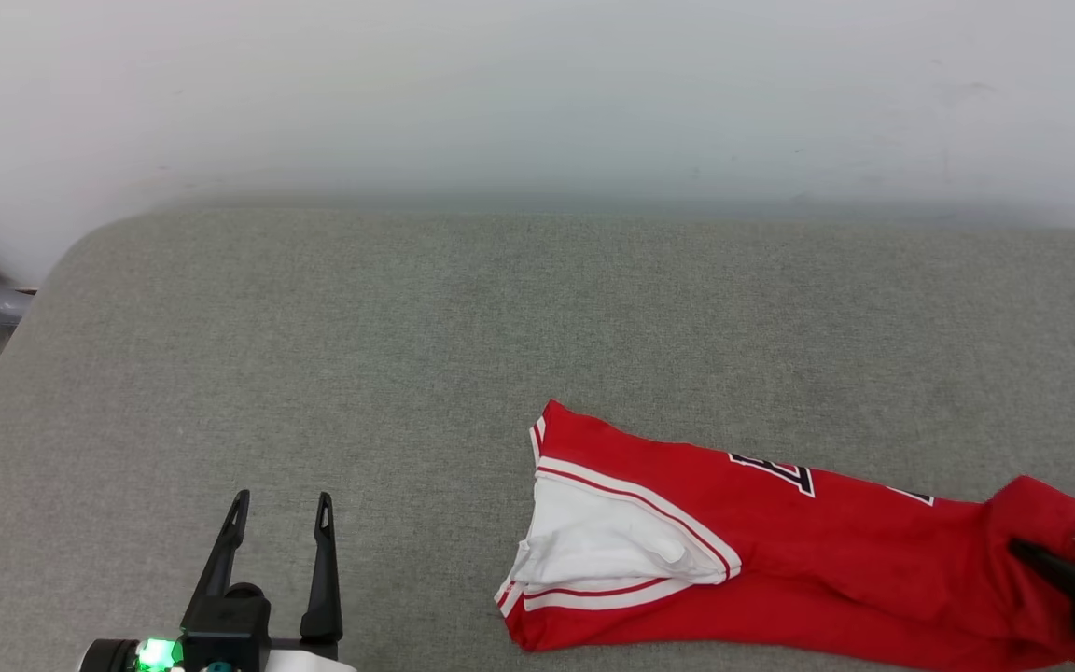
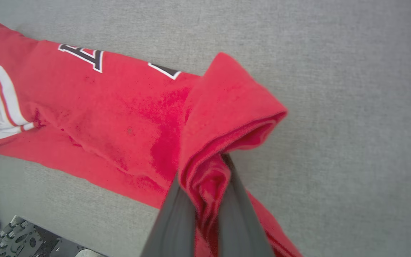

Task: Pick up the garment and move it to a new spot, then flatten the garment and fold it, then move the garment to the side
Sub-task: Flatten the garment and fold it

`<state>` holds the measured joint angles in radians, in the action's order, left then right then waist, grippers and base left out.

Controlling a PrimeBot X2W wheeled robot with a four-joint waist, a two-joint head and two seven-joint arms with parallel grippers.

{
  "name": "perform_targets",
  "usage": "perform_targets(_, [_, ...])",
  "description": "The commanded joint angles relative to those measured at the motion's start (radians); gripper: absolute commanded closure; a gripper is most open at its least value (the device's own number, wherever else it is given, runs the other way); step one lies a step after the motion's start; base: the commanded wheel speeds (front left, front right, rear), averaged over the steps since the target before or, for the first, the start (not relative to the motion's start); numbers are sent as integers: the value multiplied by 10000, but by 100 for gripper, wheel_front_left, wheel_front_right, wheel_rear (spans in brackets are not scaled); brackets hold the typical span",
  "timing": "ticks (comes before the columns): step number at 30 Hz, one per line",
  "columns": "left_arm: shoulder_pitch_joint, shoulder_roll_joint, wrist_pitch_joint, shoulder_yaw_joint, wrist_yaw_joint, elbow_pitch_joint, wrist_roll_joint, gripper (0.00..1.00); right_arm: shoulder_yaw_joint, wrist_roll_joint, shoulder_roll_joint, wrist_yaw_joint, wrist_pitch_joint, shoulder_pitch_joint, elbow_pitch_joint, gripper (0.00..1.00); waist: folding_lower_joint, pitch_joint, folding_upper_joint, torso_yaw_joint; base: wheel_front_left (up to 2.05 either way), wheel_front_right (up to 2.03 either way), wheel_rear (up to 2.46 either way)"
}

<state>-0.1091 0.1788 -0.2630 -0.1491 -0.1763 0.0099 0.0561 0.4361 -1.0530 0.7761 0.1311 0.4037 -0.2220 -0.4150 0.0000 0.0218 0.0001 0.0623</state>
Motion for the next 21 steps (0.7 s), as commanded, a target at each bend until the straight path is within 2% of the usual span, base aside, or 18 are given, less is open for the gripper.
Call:
perform_targets(1, [-74, -70, -22, 29, 62, 30, -66, 0, -50, -86, -126, -9, 174, 83, 538, 100, 0, -23, -1, 3, 0, 0, 0])
perform_targets(7, [41, -211, -22, -64, 191, 70, -202, 0, -39, 183, -641, -9, 942, -267, 2307, 100, 0, -6, -1, 113, 0, 0, 0])
perform_targets(11, [139, -283, -22, -86, 251, 67, -258, 0, 300, 636, -1171, -9, 1471, -692, 3009, 100, 0, 128, -1, 233, 0, 0, 0])
perform_targets(16, [341, -392, -22, -116, 346, 126, -279, 0, 1050, 1080, -1931, -9, 2073, -1506, 3338, 100, 0, 351, -1, 438, 0, 0, 0])
perform_targets(21, [547, -498, -22, -170, 436, 166, -322, 0, 1928, 1456, -2647, -9, 2161, -2488, 2973, 100, 0, 619, -1, 662, 0, 0, 0])
